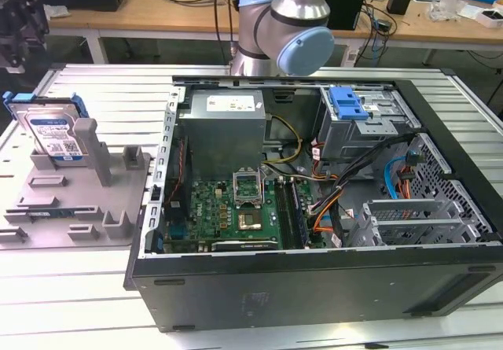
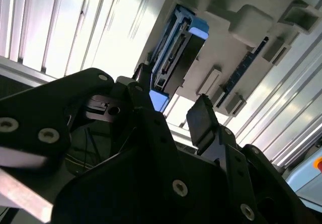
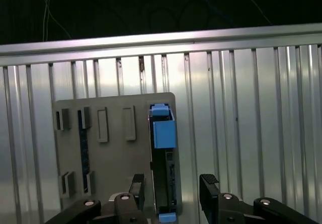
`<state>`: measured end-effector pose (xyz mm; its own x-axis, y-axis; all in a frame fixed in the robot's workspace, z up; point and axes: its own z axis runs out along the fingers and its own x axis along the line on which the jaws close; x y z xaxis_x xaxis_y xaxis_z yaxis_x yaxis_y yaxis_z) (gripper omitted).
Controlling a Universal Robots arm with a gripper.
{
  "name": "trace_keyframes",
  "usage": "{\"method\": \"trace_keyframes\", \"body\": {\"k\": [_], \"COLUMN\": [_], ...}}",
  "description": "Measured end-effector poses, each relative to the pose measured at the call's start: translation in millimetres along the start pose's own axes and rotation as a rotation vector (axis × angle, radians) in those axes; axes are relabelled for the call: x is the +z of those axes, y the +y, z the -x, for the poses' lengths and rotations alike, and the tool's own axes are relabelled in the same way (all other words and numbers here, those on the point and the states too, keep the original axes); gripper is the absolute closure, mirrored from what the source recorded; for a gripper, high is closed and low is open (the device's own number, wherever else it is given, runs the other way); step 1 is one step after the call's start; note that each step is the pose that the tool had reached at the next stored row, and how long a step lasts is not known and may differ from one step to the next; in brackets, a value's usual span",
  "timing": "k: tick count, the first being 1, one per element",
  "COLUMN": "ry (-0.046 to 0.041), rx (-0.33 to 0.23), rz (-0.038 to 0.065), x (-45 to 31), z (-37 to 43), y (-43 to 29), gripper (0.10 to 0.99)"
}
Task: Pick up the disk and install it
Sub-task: 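Pick up the disk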
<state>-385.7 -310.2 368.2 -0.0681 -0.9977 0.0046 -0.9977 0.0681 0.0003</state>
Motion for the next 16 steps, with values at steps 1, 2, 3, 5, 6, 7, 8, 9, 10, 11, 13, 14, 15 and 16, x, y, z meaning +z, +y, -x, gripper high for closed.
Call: {"method": "trace_keyframes", "body": {"k": [1,2,3,5,6,7,8,9,10,11,13,14,15,16], "ry": [0.0001,0.0002,0.0002,0.0005,0.0004,0.0006,0.0007,0.0008,0.0009,0.001,0.0009,0.0009,0.0009,0.0011], "rx": [-0.002,-0.004,-0.006,-0.012,-0.017,-0.023,-0.03,-0.04,-0.049,-0.058,-0.068,-0.072,-0.074,-0.075], "rz": [0.001,0.002,0.003,0.006,0.007,0.008,0.008,0.009,0.009,0.01,0.01,0.01,0.011,0.011], "x": [0.5,1.0,1.6,2.9,3.6,4.4,5.0,6.1,6.9,7.8,9.4,10.2,10.7,11.1], "z": [-0.1,-0.2,-0.3,-0.6,-0.6,-0.7,-0.8,-0.7,-0.7,-0.7,-0.9,-1.0,-1.1,-1.4], "y": [1.6,3.3,5.0,8.2,8.9,9.4,9.7,9.9,10.3,11.2,13.2,14.0,14.2,14.3], "gripper": [0.529,0.529,0.529,0.529,0.529,0.529,0.529,0.529,0.529,0.529,0.529,0.529,0.529,0.529]}}
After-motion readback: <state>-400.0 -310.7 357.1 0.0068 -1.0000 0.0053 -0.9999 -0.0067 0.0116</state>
